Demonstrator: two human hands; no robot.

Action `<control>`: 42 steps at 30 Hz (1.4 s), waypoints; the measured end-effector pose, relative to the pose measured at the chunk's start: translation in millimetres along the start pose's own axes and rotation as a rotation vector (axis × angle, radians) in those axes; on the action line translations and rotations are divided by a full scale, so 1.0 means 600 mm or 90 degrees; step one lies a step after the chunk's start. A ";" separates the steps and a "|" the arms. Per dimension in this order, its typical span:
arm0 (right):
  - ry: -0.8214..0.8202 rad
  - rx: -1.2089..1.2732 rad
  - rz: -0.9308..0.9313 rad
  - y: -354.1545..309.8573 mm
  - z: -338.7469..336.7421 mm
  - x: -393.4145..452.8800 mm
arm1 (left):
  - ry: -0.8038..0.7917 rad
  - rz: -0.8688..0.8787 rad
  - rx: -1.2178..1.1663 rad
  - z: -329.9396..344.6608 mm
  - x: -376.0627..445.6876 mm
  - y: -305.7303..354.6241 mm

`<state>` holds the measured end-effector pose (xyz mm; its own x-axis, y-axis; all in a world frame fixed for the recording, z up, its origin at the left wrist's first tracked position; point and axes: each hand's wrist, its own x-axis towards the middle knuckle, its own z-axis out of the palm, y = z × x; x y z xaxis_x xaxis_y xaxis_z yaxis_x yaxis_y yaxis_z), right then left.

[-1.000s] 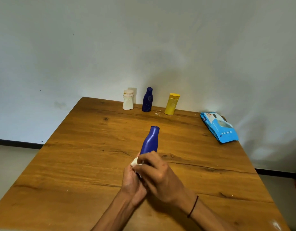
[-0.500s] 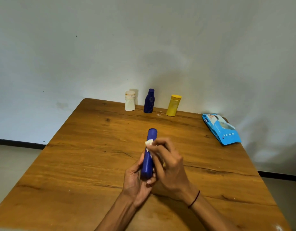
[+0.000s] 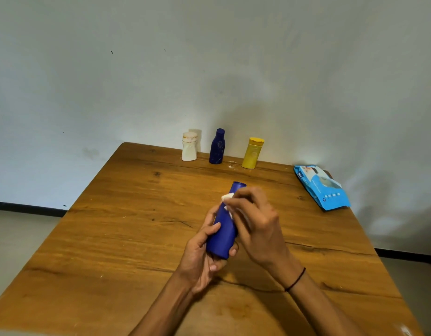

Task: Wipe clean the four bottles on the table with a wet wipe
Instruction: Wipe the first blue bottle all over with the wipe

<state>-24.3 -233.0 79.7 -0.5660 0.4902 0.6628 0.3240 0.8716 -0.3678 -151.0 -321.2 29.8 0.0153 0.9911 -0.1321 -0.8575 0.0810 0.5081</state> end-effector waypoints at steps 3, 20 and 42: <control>0.030 0.004 0.051 0.011 -0.009 0.026 | -0.028 -0.031 -0.016 -0.006 -0.001 -0.001; -0.076 0.088 -0.059 0.009 -0.005 -0.059 | 0.136 0.084 0.004 0.005 0.010 -0.020; -0.005 0.083 0.004 0.020 0.011 -0.013 | 0.109 0.041 -0.023 0.007 0.022 -0.016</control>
<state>-21.0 -226.5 65.6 -0.5704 0.4959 0.6548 0.2276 0.8614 -0.4540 -140.3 -308.7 26.4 -0.1258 0.9612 -0.2454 -0.8717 0.0110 0.4898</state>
